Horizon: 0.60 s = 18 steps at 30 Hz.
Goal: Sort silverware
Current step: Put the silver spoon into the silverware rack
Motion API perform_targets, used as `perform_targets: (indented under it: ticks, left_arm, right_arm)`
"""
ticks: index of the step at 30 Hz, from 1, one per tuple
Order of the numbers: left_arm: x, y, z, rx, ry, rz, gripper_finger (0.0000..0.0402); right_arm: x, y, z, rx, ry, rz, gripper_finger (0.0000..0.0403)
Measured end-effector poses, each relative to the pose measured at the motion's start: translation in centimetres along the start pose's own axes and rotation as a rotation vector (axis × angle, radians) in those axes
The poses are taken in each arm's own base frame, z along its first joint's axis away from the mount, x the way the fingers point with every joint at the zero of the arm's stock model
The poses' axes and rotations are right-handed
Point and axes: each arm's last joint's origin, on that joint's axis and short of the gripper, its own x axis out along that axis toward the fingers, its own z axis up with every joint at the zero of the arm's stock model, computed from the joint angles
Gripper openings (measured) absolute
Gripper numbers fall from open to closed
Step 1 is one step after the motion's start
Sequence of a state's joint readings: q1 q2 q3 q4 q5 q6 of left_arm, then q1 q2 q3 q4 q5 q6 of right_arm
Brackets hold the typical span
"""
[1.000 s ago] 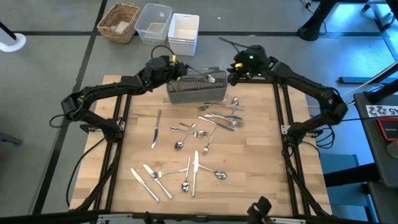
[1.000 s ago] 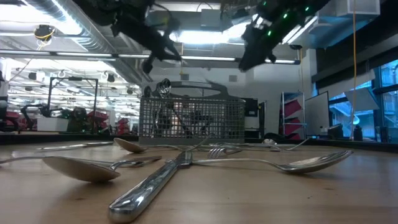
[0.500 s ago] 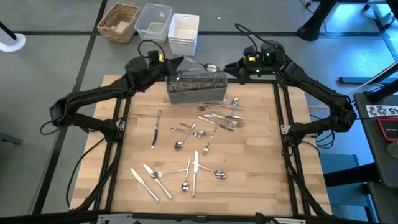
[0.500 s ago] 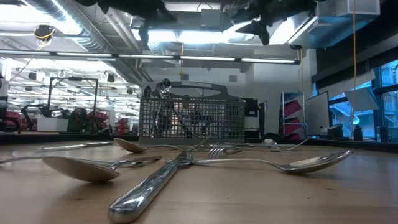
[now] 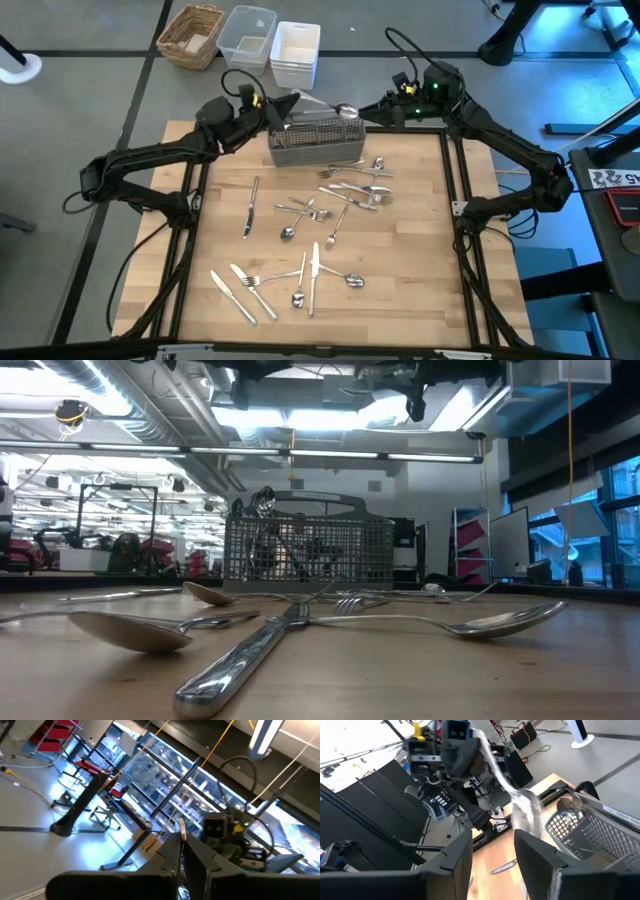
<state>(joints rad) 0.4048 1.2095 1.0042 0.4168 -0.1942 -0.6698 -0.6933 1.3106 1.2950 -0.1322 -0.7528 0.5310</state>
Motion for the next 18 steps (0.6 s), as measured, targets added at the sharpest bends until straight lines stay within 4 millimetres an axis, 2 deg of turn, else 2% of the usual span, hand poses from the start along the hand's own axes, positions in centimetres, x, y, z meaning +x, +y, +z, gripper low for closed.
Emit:
perform_targets:
  ticks: [18]
  left_arm:
    - [-0.11,-0.73,0.04,-0.019,-0.028,-0.045,0.0005]
  right_arm:
    - [0.01,0.02,0.03,0.014,-0.002,0.004,0.0147]
